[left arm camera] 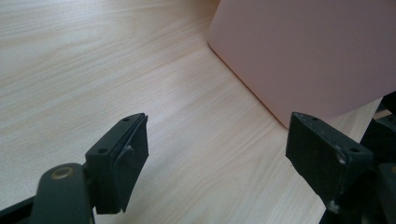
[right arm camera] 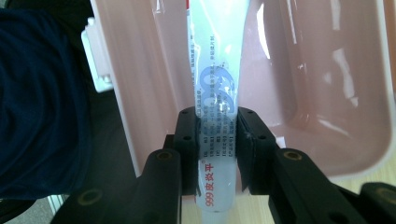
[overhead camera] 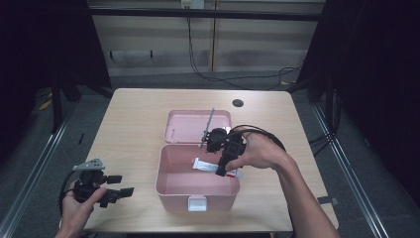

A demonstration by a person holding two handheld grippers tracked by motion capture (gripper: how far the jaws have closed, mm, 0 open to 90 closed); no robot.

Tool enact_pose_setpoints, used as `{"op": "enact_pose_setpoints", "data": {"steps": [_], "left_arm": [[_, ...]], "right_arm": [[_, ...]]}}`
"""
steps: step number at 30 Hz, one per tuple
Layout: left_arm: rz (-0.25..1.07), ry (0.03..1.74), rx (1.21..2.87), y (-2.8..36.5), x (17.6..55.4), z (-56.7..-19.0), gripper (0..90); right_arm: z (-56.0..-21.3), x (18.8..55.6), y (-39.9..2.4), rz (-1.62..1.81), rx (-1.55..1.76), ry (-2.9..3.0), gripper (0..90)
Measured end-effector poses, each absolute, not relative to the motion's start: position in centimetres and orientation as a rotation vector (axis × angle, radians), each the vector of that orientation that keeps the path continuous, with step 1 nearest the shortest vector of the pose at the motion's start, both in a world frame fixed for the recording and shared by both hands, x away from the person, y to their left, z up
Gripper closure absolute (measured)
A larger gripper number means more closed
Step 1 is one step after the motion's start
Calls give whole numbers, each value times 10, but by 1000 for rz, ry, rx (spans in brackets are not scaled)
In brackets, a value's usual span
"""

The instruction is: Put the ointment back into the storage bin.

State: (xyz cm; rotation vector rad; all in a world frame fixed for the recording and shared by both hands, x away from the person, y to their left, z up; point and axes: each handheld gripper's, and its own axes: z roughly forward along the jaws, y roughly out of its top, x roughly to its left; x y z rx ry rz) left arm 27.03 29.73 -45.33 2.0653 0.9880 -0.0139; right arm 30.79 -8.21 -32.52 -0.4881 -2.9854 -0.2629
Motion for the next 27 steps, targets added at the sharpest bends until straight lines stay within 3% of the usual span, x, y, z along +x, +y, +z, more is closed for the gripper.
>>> {"op": "enact_pose_setpoints", "data": {"steps": [27], "left_arm": [[-14,985,2066,297,270,-453,210]], "right_arm": [[-358,315,-39,-192,-361,-2959,723]]}}
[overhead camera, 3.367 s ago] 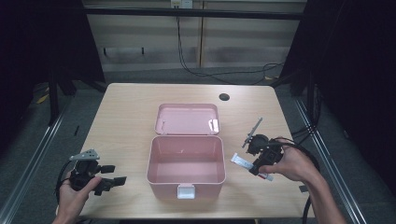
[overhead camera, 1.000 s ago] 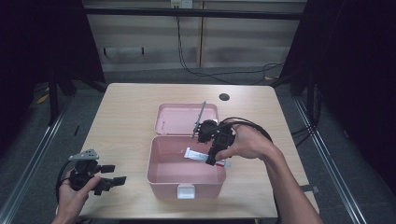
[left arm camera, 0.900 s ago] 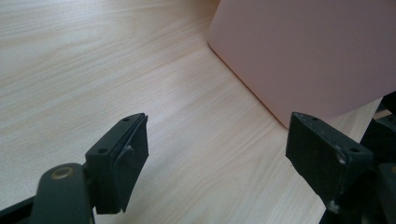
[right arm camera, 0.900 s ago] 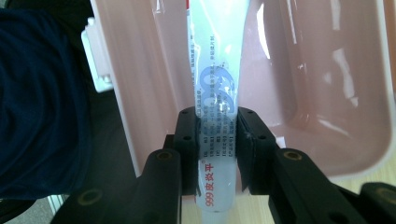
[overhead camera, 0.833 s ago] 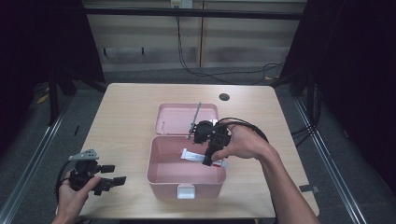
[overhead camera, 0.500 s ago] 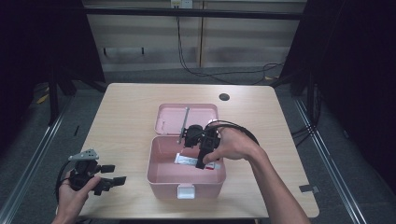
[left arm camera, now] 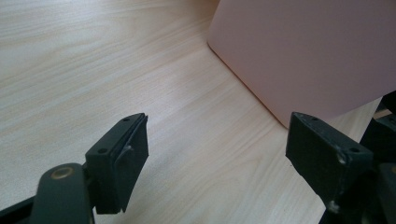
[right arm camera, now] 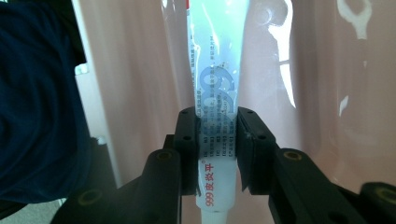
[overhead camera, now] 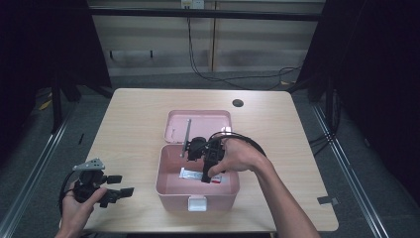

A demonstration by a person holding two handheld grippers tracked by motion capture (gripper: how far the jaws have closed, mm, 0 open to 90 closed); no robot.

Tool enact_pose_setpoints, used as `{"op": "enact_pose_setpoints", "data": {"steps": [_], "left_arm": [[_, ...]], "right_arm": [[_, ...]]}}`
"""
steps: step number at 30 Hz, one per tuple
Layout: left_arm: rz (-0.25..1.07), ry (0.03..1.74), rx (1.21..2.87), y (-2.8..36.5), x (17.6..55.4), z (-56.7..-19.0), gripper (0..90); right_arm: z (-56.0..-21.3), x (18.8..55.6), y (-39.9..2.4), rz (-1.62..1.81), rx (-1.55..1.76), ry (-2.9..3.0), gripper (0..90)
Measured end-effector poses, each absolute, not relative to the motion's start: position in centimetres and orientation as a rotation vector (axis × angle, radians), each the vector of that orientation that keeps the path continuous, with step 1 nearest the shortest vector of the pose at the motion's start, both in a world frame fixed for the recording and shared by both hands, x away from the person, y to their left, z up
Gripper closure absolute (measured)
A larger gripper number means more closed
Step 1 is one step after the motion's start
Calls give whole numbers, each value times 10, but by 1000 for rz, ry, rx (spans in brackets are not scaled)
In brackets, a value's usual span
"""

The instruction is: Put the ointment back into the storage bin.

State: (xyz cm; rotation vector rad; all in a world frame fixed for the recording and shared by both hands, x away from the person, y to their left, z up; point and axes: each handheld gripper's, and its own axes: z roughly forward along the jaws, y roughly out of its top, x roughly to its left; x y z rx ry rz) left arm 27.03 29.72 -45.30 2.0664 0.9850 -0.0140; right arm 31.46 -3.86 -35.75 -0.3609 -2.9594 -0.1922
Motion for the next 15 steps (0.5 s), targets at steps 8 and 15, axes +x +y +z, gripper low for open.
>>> {"op": "enact_pose_setpoints", "data": {"steps": [8,15], "left_arm": [[-16,984,2067,297,270,-453,210],[-13,987,2067,297,270,-453,210]], "right_arm": [[-372,316,-27,-148,-328,-2953,723],[-381,316,-24,-127,-314,-2941,723]]}}
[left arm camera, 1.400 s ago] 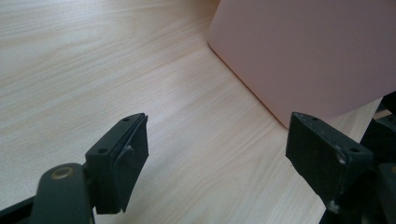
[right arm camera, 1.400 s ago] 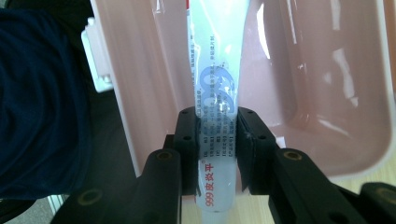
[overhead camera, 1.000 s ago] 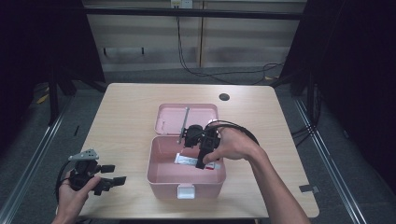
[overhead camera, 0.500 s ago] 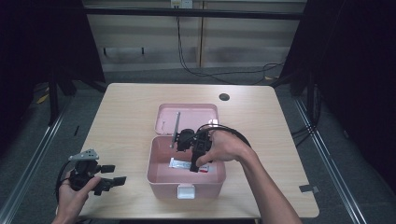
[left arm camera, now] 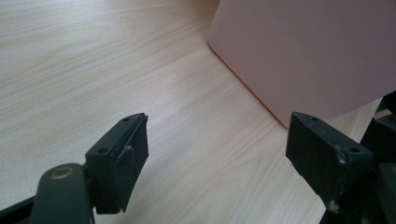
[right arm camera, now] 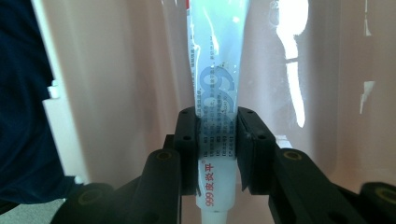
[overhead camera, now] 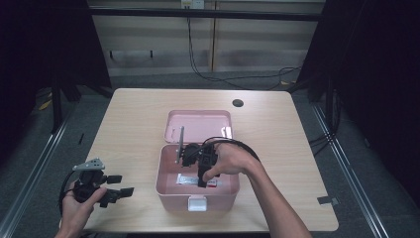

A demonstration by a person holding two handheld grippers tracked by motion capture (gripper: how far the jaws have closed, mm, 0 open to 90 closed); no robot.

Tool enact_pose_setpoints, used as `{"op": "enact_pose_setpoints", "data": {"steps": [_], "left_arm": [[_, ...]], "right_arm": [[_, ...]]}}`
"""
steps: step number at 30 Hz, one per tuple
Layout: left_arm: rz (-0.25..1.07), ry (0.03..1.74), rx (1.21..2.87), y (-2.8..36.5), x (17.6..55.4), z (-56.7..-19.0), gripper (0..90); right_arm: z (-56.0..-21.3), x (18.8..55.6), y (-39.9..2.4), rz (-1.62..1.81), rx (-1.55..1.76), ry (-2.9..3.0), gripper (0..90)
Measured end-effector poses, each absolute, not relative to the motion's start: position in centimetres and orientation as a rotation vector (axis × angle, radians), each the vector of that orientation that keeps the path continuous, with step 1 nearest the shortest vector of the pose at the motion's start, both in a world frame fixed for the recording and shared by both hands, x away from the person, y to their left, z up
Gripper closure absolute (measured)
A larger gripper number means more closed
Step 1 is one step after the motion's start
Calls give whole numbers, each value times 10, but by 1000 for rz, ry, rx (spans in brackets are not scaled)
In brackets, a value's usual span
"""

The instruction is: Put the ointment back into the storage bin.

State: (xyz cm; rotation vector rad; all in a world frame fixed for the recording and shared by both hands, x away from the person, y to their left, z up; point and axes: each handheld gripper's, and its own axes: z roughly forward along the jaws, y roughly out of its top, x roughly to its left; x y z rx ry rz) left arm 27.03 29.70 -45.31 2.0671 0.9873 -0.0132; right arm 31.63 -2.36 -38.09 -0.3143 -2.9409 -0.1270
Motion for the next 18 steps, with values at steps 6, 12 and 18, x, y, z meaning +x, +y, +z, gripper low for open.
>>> {"op": "enact_pose_setpoints", "data": {"steps": [6,12,18], "left_arm": [[-13,985,2069,297,270,-453,210],[-14,984,2069,297,271,-453,210],[-15,985,2068,297,271,-453,210]], "right_arm": [[-388,316,-22,-112,-305,-2935,723],[-397,317,-17,-85,-295,-2926,723],[-408,316,-14,-88,-272,-2905,723]]}}
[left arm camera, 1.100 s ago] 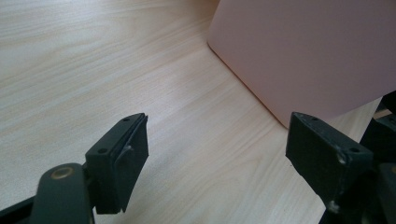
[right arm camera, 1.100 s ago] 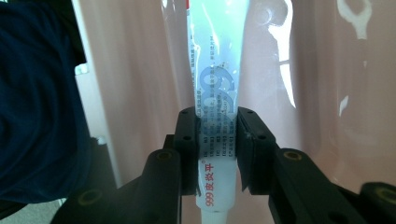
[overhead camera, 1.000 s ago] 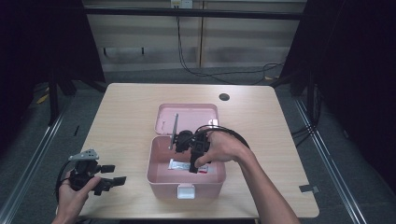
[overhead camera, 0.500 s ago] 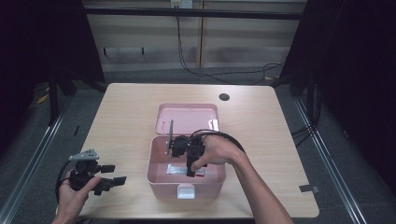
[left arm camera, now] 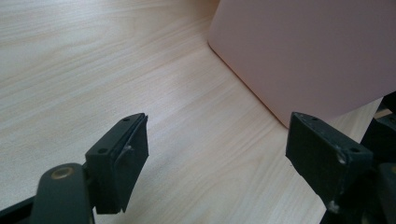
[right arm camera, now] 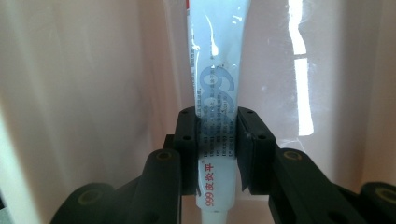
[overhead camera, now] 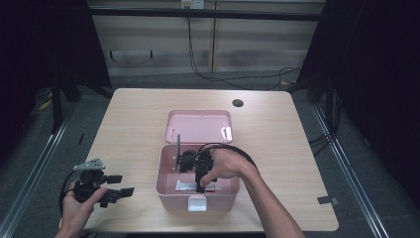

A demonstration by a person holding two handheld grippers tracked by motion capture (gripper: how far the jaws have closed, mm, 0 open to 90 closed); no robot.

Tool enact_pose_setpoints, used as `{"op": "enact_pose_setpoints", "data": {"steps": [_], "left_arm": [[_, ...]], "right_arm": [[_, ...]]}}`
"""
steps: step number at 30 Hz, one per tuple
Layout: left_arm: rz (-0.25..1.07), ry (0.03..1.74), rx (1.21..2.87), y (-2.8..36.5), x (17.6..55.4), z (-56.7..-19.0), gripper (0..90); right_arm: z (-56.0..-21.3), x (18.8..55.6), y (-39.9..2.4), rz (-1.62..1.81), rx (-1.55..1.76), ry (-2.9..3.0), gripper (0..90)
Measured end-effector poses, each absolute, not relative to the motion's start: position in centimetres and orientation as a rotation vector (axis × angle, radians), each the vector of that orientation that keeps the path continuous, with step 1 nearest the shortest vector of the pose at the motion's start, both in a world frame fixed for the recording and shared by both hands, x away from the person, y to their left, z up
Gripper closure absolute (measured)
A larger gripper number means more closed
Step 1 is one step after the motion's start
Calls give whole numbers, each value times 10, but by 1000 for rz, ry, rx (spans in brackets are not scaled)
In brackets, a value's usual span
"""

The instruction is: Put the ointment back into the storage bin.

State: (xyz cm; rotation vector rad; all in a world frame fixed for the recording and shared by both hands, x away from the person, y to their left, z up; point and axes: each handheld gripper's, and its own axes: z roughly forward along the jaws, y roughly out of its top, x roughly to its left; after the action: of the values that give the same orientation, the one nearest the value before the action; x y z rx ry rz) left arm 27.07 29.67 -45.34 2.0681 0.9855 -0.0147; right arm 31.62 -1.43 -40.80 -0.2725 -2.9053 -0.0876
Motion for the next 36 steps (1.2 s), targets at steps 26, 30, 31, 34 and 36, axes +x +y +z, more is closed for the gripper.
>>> {"op": "enact_pose_setpoints", "data": {"steps": [26,30,31,34,36], "left_arm": [[-14,984,2070,297,271,-453,211],[-13,985,2067,297,270,-453,210],[-15,986,2067,297,270,-453,210],[-16,982,2070,297,271,-453,210],[-14,985,2069,297,270,-453,210]], "right_arm": [[-433,313,-7,-121,-256,-2875,721],[-437,314,-7,-127,-260,-2859,721],[-438,314,-6,-120,-261,-2855,721],[-442,312,-4,-117,-240,-2843,721],[-443,312,-4,-114,-235,-2843,721]]}}
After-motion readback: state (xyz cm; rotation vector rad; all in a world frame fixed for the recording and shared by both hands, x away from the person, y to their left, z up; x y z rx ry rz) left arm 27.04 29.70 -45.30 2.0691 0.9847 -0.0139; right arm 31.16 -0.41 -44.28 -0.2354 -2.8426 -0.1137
